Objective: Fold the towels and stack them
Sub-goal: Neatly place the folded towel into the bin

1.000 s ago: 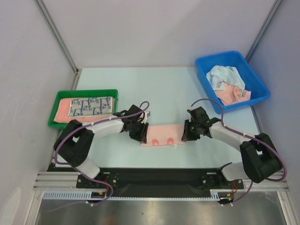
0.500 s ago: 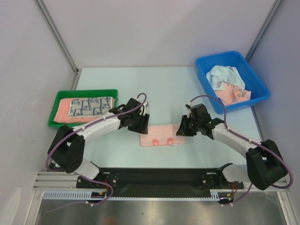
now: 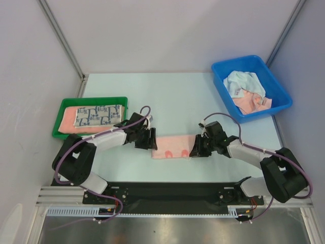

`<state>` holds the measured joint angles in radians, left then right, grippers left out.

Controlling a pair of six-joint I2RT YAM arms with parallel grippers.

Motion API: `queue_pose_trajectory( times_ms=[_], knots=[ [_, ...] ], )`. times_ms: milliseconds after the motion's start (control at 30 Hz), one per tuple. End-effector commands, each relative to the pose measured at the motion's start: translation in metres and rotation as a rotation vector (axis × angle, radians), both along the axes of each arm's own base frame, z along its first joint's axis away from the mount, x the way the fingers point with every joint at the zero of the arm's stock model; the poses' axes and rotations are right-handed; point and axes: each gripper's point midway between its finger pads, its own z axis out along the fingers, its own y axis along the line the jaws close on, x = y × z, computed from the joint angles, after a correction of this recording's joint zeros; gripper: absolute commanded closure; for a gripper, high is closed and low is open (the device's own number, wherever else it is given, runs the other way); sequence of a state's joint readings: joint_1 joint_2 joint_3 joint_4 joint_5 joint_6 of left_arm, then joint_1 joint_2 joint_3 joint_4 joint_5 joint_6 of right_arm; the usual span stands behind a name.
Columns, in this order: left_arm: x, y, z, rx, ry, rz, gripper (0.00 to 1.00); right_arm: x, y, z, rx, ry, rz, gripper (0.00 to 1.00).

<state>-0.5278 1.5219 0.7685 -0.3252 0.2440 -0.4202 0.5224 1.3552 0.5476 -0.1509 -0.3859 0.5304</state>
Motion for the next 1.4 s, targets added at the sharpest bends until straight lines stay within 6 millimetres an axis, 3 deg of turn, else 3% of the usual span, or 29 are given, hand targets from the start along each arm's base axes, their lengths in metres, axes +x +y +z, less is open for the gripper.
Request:
queue_pose_trajectory(
  times_ms=[0,167,433,500,600,733,833,900,933,1033,1067,1100,1133,1200,1267,1300,1367],
  knots=[
    [0.002,-0.007,-0.003,-0.030,0.002,-0.011,0.37,0.017,0.003,0.030,0.017,-0.111,-0.006,0.76],
    [-0.002,-0.006,-0.017,-0.021,0.035,-0.014,0.41,0.041,-0.006,0.042,-0.034,-0.184,-0.067,0.76],
    [-0.006,-0.012,-0.024,-0.042,0.069,-0.026,0.51,0.053,-0.040,-0.002,-0.232,-0.158,-0.127,0.80],
    [-0.008,-0.013,-0.028,-0.041,0.083,-0.029,0.59,0.050,-0.038,-0.003,-0.230,-0.159,-0.113,0.80],
    [-0.006,-0.015,-0.028,-0.048,0.098,-0.022,0.74,0.046,-0.026,0.016,-0.185,-0.197,-0.101,0.78],
    [-0.007,-0.022,-0.028,-0.042,0.119,-0.023,0.99,0.045,-0.012,0.059,-0.067,-0.278,-0.112,0.75],
    [-0.004,-0.021,-0.022,-0.018,0.119,-0.016,1.00,0.045,-0.008,0.088,-0.012,-0.331,-0.121,0.72],
    [-0.001,-0.013,-0.011,0.028,0.099,-0.009,1.00,0.045,-0.008,0.101,0.006,-0.357,-0.124,0.66],
    [0.010,-0.014,0.001,0.034,0.066,-0.003,1.00,0.043,-0.009,0.103,0.006,-0.357,-0.122,0.63],
    [0.028,-0.007,0.034,0.094,-0.016,0.002,1.00,0.044,-0.013,0.118,0.018,-0.387,-0.145,0.26],
    [0.032,-0.005,0.042,0.110,-0.035,-0.014,1.00,0.044,-0.014,0.121,0.016,-0.395,-0.151,0.01],
    [0.028,0.000,0.046,0.139,-0.018,-0.026,0.99,0.044,-0.016,0.125,0.019,-0.399,-0.159,0.00],
    [0.038,0.001,0.058,0.159,-0.053,-0.021,1.00,0.044,-0.017,0.127,0.022,-0.403,-0.165,0.00],
    [0.037,0.014,0.061,0.238,-0.043,-0.040,1.00,0.044,-0.018,0.131,0.026,-0.410,-0.167,0.00],
    [0.048,0.023,0.072,0.300,-0.079,-0.057,1.00,0.046,-0.020,0.135,0.031,-0.418,-0.171,0.00],
    [0.044,0.036,0.074,0.359,-0.059,-0.058,1.00,0.045,-0.020,0.137,0.037,-0.418,-0.164,0.00],
    [0.059,0.057,0.085,0.444,-0.079,-0.036,1.00,0.047,-0.022,0.138,0.037,-0.422,-0.166,0.00]
  ],
)
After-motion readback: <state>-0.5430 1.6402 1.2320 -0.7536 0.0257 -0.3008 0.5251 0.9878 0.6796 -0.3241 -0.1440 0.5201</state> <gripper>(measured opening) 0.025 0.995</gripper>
